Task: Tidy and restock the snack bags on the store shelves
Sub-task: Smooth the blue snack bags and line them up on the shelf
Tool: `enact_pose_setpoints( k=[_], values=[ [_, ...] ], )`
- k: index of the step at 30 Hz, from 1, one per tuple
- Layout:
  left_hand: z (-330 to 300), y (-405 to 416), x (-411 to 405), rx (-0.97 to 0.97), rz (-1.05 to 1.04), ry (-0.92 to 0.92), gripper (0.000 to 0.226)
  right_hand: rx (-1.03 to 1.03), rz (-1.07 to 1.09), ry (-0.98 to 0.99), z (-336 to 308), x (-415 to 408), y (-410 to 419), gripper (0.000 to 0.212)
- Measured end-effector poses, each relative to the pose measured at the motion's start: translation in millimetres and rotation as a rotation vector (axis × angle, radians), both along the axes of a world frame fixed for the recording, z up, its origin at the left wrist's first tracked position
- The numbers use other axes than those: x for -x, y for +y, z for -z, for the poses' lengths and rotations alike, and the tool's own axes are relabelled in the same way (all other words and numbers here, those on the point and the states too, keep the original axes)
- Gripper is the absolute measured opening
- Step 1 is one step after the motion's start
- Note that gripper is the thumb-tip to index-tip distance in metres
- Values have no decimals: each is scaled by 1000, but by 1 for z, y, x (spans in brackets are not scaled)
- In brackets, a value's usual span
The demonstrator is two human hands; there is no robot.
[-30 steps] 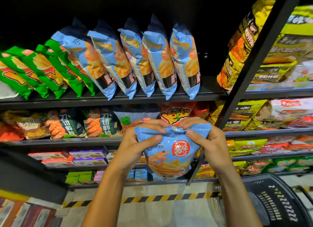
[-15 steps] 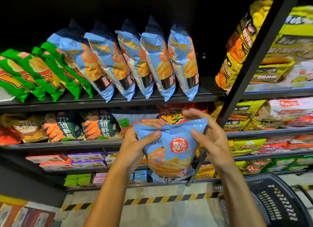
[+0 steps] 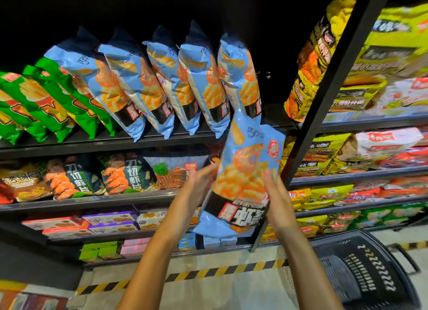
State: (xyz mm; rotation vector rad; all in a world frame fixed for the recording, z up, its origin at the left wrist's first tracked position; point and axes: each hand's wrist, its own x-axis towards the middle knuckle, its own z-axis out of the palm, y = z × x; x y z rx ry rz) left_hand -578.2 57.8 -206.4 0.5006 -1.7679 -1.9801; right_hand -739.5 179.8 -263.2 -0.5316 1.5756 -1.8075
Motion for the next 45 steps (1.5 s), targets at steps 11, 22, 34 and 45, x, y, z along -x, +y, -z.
enact_pose_setpoints(
  k=[11, 22, 34, 45],
  values=[
    [38, 16, -14, -10, -60, -52, 62, -15, 19, -220, 4, -10, -7, 57],
    [39, 23, -15, 126, -31, -159, 52, 31, 123, 175, -7, -13, -6, 62],
    [37, 21, -3, -474, -510, -40, 42, 158, -302, 275, -45, -32, 12, 40],
    [33, 30, -8, -46, -556, -31, 55, 91, -477, 230, -40, -32, 25, 62]
  ],
)
